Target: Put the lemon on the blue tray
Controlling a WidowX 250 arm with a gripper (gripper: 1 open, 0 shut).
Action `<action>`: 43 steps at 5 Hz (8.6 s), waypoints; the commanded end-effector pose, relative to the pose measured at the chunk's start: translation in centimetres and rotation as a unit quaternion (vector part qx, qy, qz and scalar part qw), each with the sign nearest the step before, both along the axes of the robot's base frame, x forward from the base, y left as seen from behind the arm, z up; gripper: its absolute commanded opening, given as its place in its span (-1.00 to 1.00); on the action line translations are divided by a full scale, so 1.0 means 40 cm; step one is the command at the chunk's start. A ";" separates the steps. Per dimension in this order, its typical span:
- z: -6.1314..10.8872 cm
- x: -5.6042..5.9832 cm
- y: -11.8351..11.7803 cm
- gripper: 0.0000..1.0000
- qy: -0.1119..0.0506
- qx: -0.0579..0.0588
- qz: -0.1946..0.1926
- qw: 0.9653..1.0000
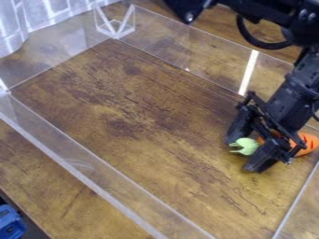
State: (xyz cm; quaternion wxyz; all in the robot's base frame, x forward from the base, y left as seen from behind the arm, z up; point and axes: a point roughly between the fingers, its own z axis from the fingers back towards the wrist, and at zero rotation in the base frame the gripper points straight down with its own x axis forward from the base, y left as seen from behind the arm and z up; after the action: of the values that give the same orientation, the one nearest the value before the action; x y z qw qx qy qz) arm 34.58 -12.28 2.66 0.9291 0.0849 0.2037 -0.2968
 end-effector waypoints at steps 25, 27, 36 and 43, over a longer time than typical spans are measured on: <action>0.063 -0.099 0.050 -1.00 -0.032 0.023 0.135 0.990; 0.072 -0.095 0.060 -1.00 -0.027 0.035 0.189 0.981; 0.040 -0.069 0.059 -1.00 -0.048 0.035 0.225 0.973; 0.042 -0.041 0.084 1.00 -0.026 0.042 0.084 0.995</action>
State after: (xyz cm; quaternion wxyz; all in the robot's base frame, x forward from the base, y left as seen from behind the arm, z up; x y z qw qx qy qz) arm 31.91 -8.89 2.35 0.9420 0.1190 0.2310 -0.2123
